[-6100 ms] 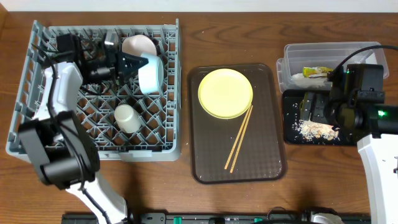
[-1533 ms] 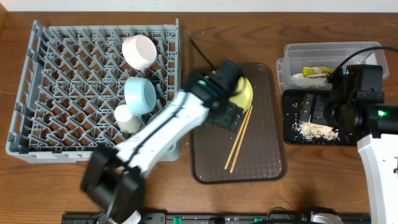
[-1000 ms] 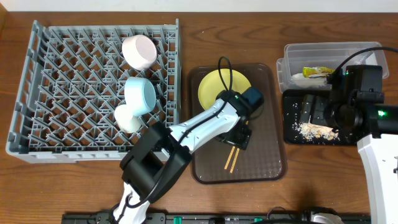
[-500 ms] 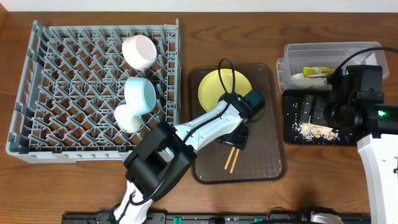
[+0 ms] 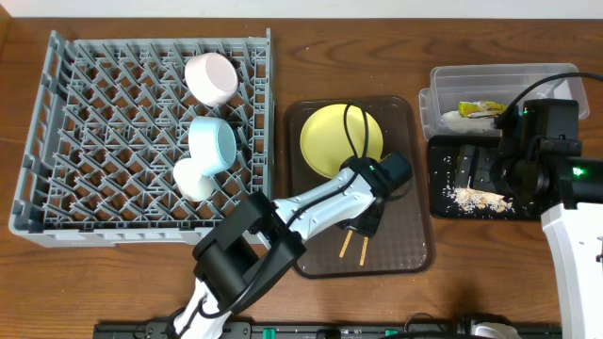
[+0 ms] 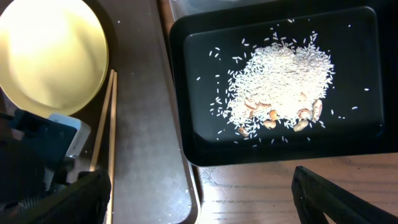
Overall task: Sort waste into correct bins and load items into the dishwasher rack
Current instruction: 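Grasp one wooden chopstick with the left gripper and lift it, then insert the chopstick into the dish rack with the left gripper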
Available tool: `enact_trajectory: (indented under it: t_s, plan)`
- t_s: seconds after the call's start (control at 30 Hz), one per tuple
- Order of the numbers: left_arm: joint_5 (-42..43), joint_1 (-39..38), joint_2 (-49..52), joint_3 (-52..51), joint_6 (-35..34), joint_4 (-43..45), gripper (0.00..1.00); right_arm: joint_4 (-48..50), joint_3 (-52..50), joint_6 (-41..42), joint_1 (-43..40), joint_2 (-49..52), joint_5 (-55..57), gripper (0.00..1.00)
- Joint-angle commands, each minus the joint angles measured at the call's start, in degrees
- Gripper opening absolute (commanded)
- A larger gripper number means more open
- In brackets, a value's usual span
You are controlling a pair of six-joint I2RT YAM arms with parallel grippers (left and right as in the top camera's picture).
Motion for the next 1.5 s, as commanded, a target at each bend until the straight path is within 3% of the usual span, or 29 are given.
enact_trajectory:
  t_s: [0.0,0.07,0.27,0.53,0.83,1.1,1.33,1.47]
  plan:
    - [-1.11,-0.13,1.25,-2.12,-0.13,-0.26,0.39,-0.07,0.61,-0.48,-0.39,-0.17,0.15,0.91]
    - [-1.11,-0.13,1.25,-2.12,-0.11,-0.57,0.27,-0.15,0.61,-0.48,-0.39,-0.17,0.15,0.91]
    - [-1.99,-0.13,1.01,-2.05,0.72,-1.55,0.07,-0.22,0.61,-0.46,-0.42,-0.17,0.13,0.91]
    - [-2.36,-0.11,-3.98,-1.99,5.35,-3.3,0.06,-0.13,0.61,-0.48,-0.5,-0.17,0.17,0.91]
    - [-2.38,1.55,-17.07,-1.99,13.94,-7.13,0.06,0.02,0.61,-0.46,-0.5,-0.17,0.15,0.92]
    - [-9.97,13.6,-25.7,-1.99,14.12,-7.04,0.06,0.15,0.61,-0.46,-0.5,-0.17,0.15,0.92]
    - [-9.4,28.09,-24.92,-2.01,14.14,-5.16,0.06,0.22,0.61,-0.46,-0.5,-0.17,0.13,0.92]
    - [-7.1,31.89,-23.19,-2.03,14.14,-4.46,0.06,0.26,0.61,-0.46,-0.5,-0.17,0.13,0.92]
